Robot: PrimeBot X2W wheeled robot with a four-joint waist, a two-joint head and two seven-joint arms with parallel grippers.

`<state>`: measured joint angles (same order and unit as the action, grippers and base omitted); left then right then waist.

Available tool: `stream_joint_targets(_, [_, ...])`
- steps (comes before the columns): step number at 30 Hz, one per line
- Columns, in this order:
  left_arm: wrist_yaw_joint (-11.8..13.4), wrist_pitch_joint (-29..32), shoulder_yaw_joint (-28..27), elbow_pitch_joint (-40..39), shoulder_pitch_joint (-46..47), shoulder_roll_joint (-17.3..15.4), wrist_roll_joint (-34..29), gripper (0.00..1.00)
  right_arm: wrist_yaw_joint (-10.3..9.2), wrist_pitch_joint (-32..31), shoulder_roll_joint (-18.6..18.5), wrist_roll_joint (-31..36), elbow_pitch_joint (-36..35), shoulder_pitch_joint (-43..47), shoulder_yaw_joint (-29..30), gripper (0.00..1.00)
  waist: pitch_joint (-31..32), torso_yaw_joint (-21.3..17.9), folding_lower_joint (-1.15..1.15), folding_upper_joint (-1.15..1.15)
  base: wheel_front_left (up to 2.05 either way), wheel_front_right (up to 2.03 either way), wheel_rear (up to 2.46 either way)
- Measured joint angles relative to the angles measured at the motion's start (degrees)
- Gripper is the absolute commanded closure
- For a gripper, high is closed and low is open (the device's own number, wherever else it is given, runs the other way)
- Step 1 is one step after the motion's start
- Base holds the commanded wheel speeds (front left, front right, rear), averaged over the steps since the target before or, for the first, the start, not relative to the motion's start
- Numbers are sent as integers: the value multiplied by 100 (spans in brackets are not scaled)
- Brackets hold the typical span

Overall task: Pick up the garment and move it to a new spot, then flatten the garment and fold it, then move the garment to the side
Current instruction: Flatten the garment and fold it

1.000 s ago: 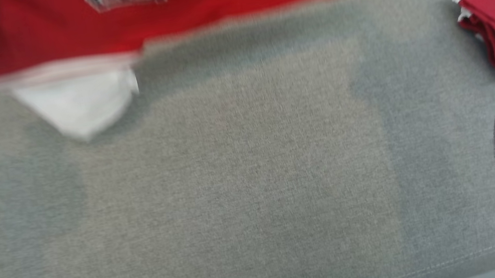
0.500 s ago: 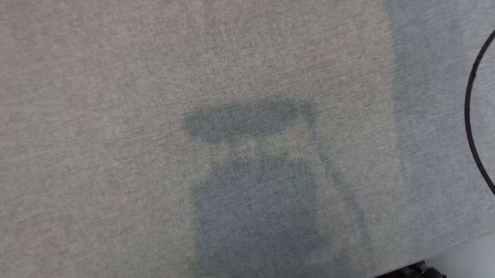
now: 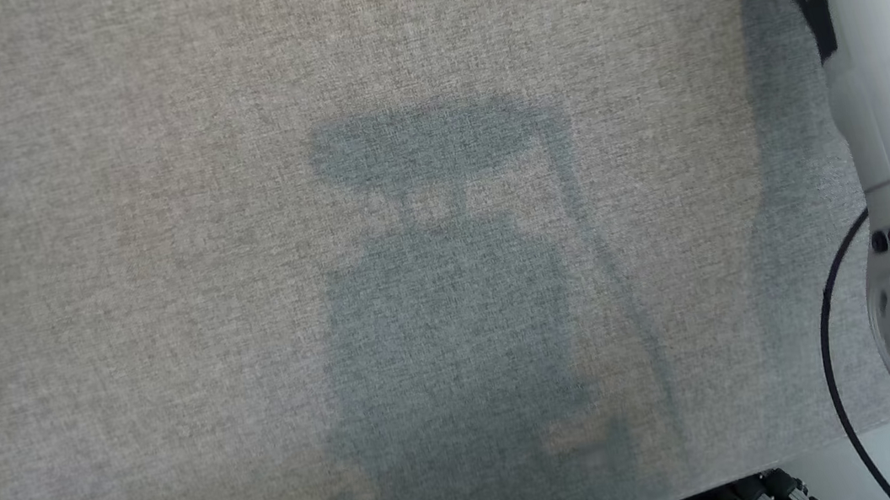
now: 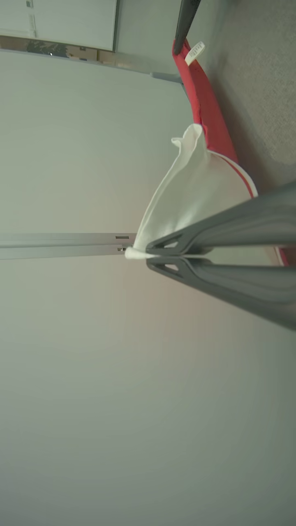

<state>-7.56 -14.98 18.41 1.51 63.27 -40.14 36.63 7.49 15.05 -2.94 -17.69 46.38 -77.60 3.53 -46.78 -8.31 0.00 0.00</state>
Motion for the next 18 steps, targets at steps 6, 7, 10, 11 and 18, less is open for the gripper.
stream_joint_targets(6, [0, 1, -576, -712, -2037, 94, 199, 100, 5, 1, -323, -335, -431, 1346, -250, 100, 546, 33, 0, 0, 0, 0, 0])
stream_joint_targets(7, [0, 1, -591, -772, -2365, 130, 211, 100, 5, 0, -369, -427, -439, 1586, -308, 100, 662, 45, 0, 0, 0, 0, 0])
stream_joint_targets(10, [0, 1, -515, -985, -3238, 127, 205, 100, 5, 1, -594, -761, -534, 2240, -590, 100, 1019, 87, -1, 0, 0, 0, 0])
stream_joint_targets(11, [0, 1, -469, -1043, -3490, 122, 193, 100, 7, 1, -687, -899, -608, 2444, -732, 100, 1140, 103, -1, 0, 0, 0, 0])
stream_joint_targets(18, [0, 1, 78, -1048, -4743, 282, -38, 100, 5, 0, -1359, -1419, -1249, 3910, -1464, 100, 1947, 246, -1, 0, 0, 0, 0])
